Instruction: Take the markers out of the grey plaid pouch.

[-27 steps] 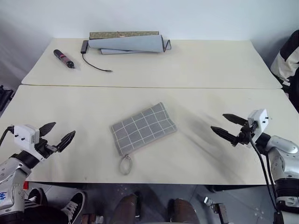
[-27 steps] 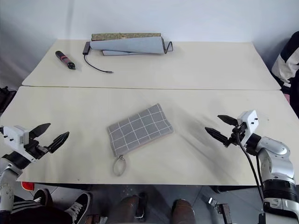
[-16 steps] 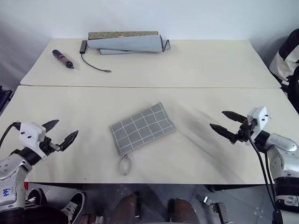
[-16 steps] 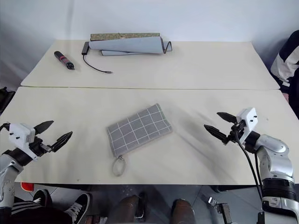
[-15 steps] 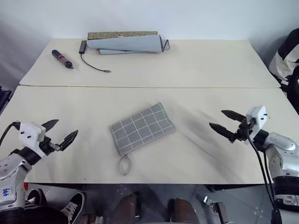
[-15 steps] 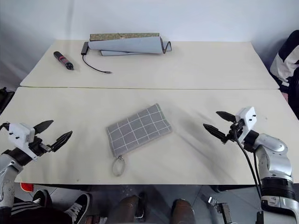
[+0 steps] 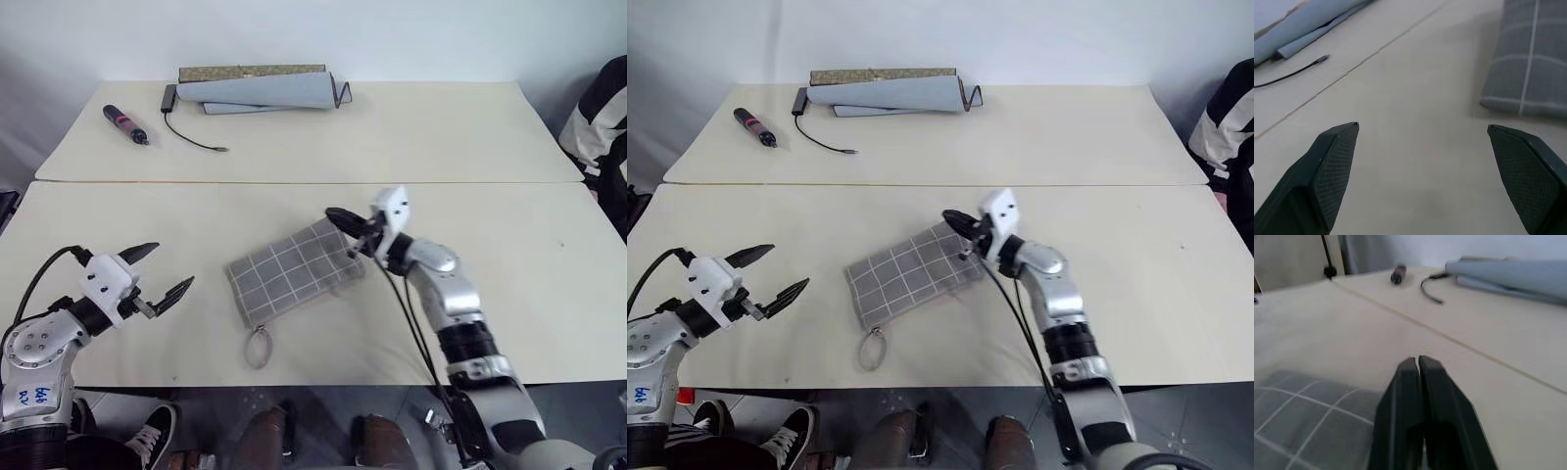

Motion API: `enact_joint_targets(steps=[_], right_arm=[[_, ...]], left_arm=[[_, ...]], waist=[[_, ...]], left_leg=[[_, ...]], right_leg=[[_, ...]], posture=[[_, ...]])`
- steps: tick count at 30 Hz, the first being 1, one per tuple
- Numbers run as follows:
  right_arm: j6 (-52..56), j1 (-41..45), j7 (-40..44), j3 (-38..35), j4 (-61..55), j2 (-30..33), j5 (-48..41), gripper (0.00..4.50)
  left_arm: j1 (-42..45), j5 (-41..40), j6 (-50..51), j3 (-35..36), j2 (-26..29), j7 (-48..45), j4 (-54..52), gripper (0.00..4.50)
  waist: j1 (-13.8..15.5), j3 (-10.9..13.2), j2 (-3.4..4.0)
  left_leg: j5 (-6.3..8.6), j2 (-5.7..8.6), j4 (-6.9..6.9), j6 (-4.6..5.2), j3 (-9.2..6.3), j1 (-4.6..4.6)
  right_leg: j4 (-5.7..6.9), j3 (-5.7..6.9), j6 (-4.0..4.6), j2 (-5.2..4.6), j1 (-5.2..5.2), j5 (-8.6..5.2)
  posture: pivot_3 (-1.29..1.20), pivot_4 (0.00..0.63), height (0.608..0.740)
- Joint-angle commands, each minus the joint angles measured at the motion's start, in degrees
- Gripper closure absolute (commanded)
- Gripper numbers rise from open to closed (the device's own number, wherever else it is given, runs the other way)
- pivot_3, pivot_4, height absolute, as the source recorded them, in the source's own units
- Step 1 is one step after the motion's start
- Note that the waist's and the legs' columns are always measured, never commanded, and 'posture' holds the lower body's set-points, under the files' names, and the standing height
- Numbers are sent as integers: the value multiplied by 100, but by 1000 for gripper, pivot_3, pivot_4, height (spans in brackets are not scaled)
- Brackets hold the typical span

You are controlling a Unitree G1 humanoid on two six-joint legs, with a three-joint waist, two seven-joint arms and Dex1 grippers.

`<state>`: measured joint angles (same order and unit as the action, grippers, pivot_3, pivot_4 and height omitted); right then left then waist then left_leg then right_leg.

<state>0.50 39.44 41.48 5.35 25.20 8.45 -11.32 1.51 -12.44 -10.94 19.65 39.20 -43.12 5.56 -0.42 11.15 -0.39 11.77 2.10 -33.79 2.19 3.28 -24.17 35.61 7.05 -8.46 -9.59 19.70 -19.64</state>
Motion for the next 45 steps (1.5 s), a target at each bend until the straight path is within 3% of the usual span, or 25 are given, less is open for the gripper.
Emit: enact_joint_targets(steps=[1, 8, 25, 29, 40, 44, 45], right_arm=[[-647, 531, -520, 160, 1059, -1, 662, 4465], [-1393, 792, -495, 480, 2138, 284, 1367, 4465], [-1459, 478, -170, 333, 1838, 380, 1246, 4465], [-1388, 439, -202, 276, 1734, 395, 1246, 4500], [-1062, 398, -23, -18, 1377, 307, 729, 4500], [-131, 148, 732, -579, 648, 230, -502, 4500], [-34, 42, 899, -552, 464, 344, -533, 4108]], left_arm=[[-118, 319, -701, -119, 120, -40, -93, 0], [-232, 872, -1701, -595, 215, -100, -260, 0], [1002, 1813, -2751, -1937, -70, 302, 832, 0], [1218, 1697, -2804, -2126, -144, 228, 1060, 731], [1230, 1536, -2928, -2211, -63, 154, 1199, 4420], [1130, 1713, -2857, -2283, -71, 258, 1046, 4467], [1124, 1777, -2825, -2250, -103, 374, 1009, 4500]], waist=[[2, -1, -2], [-101, -2, -4], [-110, -3, -5], [-122, -4, -5], [-126, -4, -5], [-124, -4, -5], [-123, -3, -5]], left_leg=[[0, 0, -1, 0, 4, 0], [0, -7, 6, 0, 20, 2], [-3, -20, 0, 3, 31, 10], [-2, -19, -7, 3, 30, 10], [-4, -21, -7, 6, 30, 11], [-7, -21, -7, 13, 29, 10], [-7, -22, -7, 14, 29, 10]], right_leg=[[0, 0, 3, 0, 1, 2], [4, -16, 5, 4, 12, 3], [13, -17, 6, 11, 9, 3], [13, -17, 6, 10, 3, 4], [18, -18, 6, 10, 7, 4], [17, -16, 6, 10, 6, 4], [17, -16, 6, 10, 6, 4]], posture=[[0, 150, 740], [0, 150, 740], [0, 150, 740], [0, 150, 740], [0, 150, 740], [0, 150, 740], [0, 150, 740]])
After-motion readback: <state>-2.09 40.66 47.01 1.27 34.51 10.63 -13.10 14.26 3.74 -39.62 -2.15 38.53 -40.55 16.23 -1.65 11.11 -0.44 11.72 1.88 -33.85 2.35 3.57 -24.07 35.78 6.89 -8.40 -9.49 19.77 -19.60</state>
